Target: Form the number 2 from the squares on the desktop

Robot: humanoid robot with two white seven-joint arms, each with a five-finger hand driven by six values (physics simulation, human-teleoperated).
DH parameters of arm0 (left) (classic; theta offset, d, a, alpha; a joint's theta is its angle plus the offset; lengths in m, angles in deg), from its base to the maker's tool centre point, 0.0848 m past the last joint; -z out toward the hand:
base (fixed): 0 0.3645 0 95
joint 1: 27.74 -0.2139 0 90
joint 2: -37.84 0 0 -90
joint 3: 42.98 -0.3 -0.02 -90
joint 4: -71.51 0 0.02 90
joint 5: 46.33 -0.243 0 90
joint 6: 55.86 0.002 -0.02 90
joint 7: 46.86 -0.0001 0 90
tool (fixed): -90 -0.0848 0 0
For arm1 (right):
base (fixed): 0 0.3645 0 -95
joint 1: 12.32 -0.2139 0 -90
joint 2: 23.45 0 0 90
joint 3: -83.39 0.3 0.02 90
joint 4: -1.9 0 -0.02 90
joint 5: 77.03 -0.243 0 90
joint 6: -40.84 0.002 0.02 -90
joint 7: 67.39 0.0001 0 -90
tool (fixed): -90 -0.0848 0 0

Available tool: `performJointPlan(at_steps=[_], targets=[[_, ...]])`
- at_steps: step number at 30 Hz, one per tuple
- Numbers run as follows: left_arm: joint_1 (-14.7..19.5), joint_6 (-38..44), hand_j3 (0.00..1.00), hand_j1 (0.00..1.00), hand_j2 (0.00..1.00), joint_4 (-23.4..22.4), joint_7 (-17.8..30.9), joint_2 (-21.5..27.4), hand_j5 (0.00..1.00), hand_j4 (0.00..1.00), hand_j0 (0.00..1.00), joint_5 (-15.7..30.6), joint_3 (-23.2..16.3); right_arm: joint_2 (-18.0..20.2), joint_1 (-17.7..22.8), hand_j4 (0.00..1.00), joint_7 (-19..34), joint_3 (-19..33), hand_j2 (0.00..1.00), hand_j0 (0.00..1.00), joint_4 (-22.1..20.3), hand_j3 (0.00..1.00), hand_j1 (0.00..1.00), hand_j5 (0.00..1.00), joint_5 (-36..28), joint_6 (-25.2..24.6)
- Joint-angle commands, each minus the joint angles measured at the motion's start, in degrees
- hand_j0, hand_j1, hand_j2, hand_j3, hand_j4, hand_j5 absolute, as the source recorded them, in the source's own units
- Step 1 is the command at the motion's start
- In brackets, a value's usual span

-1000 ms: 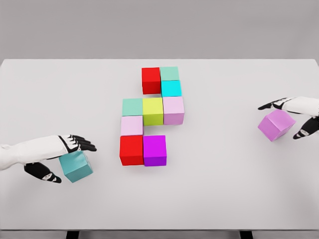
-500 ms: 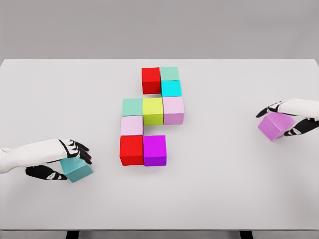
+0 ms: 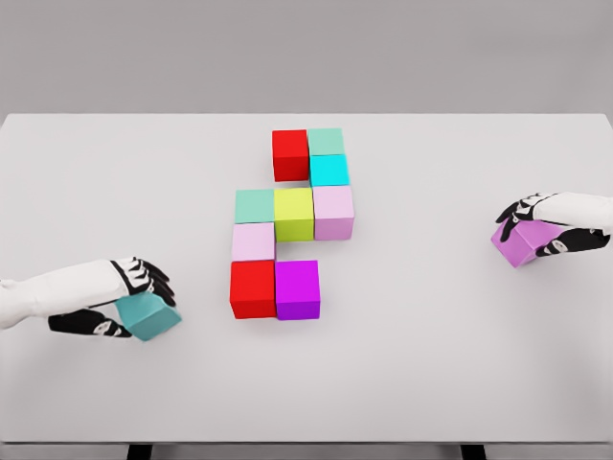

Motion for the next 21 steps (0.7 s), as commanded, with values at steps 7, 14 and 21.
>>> performJointPlan(at_steps=[7,14,21], targets=[[0.4,0.0,0.50,0.50,0.50,0.9,-0.3,0.1,0.50,0.50,0.50,2.0,2.3,0.0,0.0,0.89,-0.1,0.0,0.89,0.89,-0.1,0.89,0.89,0.89,-0.1,-0.4],[0.9,0.0,0.50,0.50,0.50,0.8,-0.3,0.1,0.50,0.50,0.50,3.6,3.3,-0.6,-0.1,0.90,-0.1,-0.8,0.90,0.90,0.6,0.90,0.90,0.90,0.0,-0.7],[3.8,0.0,0.51,0.51,0.51,0.2,-0.3,0.0,0.51,0.51,0.51,6.3,4.4,-1.8,-0.7,0.89,-0.1,-0.6,0.89,0.89,2.1,0.89,0.89,0.89,2.1,-0.7]])
